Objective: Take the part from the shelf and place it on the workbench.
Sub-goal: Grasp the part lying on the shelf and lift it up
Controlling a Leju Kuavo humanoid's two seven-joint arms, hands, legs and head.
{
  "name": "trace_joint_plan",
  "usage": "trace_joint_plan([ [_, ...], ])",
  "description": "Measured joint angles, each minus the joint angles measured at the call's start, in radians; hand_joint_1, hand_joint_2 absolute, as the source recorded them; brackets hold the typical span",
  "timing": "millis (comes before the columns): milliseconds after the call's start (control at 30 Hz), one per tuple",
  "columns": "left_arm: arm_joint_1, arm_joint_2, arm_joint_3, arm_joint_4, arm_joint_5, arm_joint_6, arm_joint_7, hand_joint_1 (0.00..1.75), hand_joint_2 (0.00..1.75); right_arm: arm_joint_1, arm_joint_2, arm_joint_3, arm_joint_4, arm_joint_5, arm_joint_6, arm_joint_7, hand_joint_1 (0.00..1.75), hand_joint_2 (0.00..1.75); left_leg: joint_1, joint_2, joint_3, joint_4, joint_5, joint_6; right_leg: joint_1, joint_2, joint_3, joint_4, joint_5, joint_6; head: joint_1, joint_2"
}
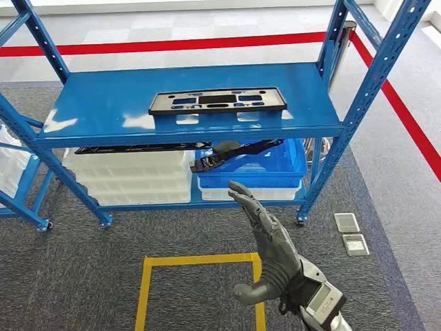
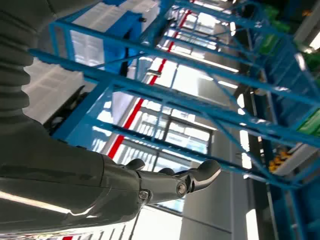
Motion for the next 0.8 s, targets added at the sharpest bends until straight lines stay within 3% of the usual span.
trace_joint_plan([
  [800, -0.003, -0.002, 0.029, 0.005, -0.018, -0.001, -0.012, 0.00, 0.00, 0.000, -0.021, 0.046, -0.098, -0.026, 0.000, -0.022, 0.00, 1.75, 0.000, 0.000, 0.000, 0.000, 0.000, 0.000, 0.000, 0.000, 0.000, 0.000, 0.000, 0.000, 0.000, 0.000],
])
